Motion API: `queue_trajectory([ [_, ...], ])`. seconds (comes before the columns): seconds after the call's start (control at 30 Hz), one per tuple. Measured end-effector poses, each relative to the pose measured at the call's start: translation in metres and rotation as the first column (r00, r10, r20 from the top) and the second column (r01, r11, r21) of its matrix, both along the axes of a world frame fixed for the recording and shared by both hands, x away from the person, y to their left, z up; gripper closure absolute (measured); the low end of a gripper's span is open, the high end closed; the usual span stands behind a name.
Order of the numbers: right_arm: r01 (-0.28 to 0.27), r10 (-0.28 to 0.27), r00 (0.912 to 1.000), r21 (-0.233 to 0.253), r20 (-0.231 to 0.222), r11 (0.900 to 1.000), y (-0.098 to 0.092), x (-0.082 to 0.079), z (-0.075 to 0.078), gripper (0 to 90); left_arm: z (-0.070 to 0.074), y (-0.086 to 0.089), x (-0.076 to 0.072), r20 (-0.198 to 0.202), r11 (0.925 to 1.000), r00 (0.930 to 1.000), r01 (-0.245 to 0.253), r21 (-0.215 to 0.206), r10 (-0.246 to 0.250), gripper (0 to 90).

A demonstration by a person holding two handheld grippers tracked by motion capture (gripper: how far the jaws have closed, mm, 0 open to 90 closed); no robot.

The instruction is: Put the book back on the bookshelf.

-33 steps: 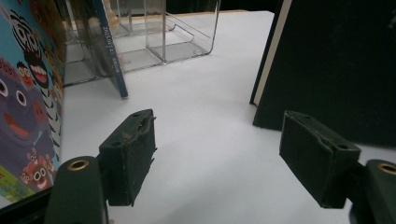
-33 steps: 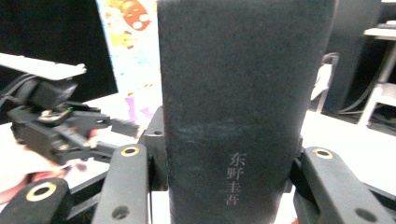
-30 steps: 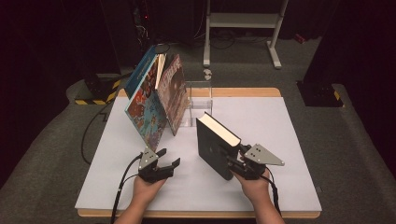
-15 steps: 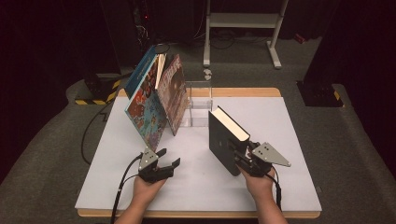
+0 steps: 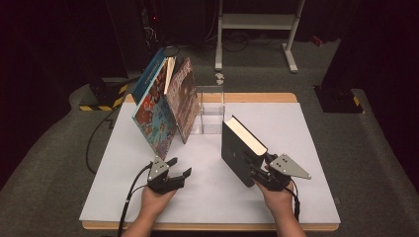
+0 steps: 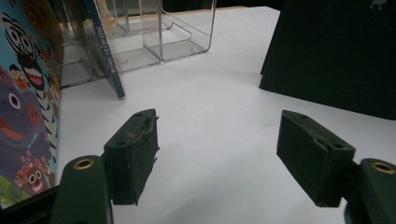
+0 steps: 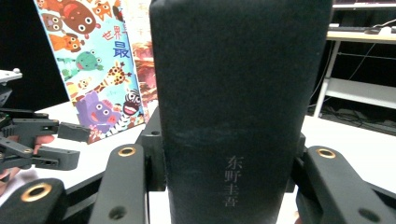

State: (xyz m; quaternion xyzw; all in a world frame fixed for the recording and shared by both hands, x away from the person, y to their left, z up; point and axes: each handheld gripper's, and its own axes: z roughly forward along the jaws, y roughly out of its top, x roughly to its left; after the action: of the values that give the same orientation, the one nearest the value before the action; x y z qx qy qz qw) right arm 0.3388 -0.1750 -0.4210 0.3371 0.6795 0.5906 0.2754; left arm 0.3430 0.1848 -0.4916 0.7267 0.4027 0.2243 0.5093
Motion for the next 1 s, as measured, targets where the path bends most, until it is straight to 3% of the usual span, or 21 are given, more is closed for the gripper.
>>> queue_trajectory([
  [0.2, -0.017, 0.018, 0.9991, 0.018, -0.038, 1.000, -0.002, 0.003, 0.001, 47.5, 0.001, 0.000, 0.005, -0.031, 0.9998, 0.9994, 0.018, 0.002, -0.018, 31.8],
  [0.33, -0.022, 0.023, 0.9977, 0.023, -0.063, 0.999, -0.004, 0.004, 0.001, 43.7, 0.004, 0.005, 0.007, -0.034, 0.9978, 0.9994, -0.003, 0.066, 0.006, 29.3],
  [0.37, -0.022, 0.023, 0.9977, 0.023, -0.063, 0.999, -0.004, 0.004, 0.001, 43.7, 0.004, 0.005, 0.007, -0.034, 0.9978, 0.9994, -0.003, 0.066, 0.006, 27.4],
  [0.4, -0.024, 0.025, 0.9971, 0.020, -0.072, 1.000, -0.004, 0.006, 0.002, 41.7, 0.004, 0.008, 0.007, -0.045, 0.9942, 0.9989, -0.004, 0.108, 0.009, 26.4],
  [0.43, -0.023, 0.024, 0.9971, 0.018, -0.073, 1.000, -0.004, 0.006, 0.002, 41.2, 0.004, 0.011, 0.006, -0.044, 0.9927, 0.9990, -0.005, 0.121, 0.010, 26.4],
  [0.6, -0.026, 0.027, 0.9957, 0.018, -0.089, 1.000, -0.004, 0.007, 0.005, 36.9, 0.002, 0.022, 0.005, -0.063, 0.9882, 0.9978, -0.011, 0.153, 0.021, 26.2],
  [0.73, -0.019, 0.022, 0.9954, 0.028, -0.093, 0.999, -0.003, 0.008, 0.009, 32.9, 0.000, 0.025, 0.003, -0.068, 0.9925, 0.9973, -0.018, 0.121, 0.027, 26.3],
  [0.83, -0.010, 0.014, 0.9937, 0.031, -0.111, 0.999, -0.001, 0.009, 0.013, 29.9, -0.002, 0.025, 0.003, -0.075, 0.9923, 0.9967, -0.022, 0.122, 0.031, 26.9],
  [1.0, -0.003, 0.006, 0.9949, 0.028, -0.101, 1.000, 0.001, 0.007, 0.019, 36.0, -0.002, 0.027, 0.000, -0.043, 0.9936, 0.9984, -0.032, 0.109, 0.037, 28.0],
])
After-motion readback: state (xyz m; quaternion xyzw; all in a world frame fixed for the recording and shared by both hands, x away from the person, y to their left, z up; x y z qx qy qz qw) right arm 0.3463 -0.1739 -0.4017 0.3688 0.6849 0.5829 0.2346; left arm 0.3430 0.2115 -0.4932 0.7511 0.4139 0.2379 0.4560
